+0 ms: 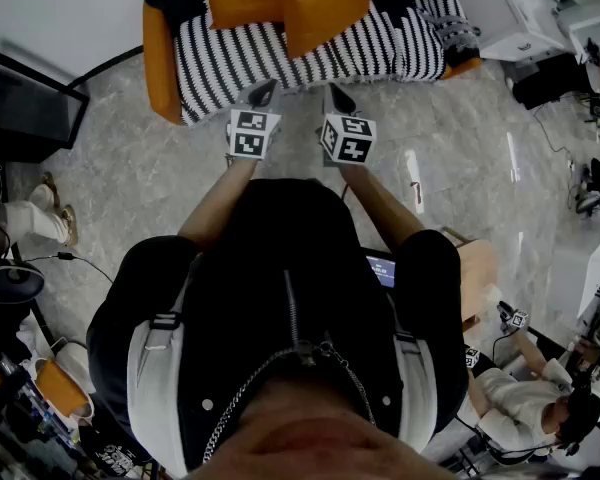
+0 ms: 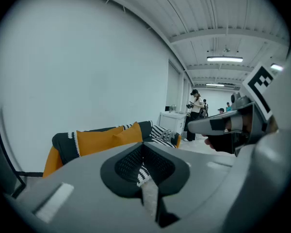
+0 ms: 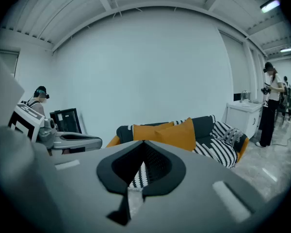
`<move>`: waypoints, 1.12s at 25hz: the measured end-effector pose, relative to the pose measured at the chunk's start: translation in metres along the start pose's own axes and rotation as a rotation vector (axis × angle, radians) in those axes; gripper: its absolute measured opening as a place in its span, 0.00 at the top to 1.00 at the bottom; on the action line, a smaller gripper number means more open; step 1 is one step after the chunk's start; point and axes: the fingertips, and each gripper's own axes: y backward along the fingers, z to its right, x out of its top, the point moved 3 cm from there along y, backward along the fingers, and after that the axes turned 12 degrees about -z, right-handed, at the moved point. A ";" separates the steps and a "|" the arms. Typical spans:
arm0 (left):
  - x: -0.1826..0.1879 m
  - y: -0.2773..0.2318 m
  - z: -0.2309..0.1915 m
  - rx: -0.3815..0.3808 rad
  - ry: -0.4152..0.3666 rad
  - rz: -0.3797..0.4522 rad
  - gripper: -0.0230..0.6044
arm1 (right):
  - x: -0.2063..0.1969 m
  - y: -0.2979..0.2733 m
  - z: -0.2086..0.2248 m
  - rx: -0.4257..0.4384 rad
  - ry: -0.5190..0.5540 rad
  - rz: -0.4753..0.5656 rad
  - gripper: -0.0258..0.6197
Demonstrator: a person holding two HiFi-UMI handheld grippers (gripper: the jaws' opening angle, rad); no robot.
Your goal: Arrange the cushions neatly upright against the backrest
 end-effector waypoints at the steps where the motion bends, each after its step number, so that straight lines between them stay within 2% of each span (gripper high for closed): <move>1: 0.001 0.000 -0.001 0.002 0.002 0.000 0.95 | 0.001 0.001 -0.002 0.000 0.012 0.004 0.96; 5: -0.003 0.004 -0.006 -0.001 0.016 -0.003 0.95 | 0.003 0.005 -0.017 0.004 0.053 0.025 0.96; 10: -0.009 0.005 -0.005 0.001 0.027 -0.020 0.95 | -0.002 0.012 -0.024 0.029 0.030 0.040 0.96; 20: -0.013 -0.021 0.009 -0.022 0.009 -0.080 0.95 | -0.013 -0.010 0.006 0.038 -0.030 -0.037 0.96; 28: 0.010 -0.074 -0.010 -0.001 0.015 -0.098 0.95 | 0.014 -0.060 0.039 0.062 -0.044 -0.043 0.96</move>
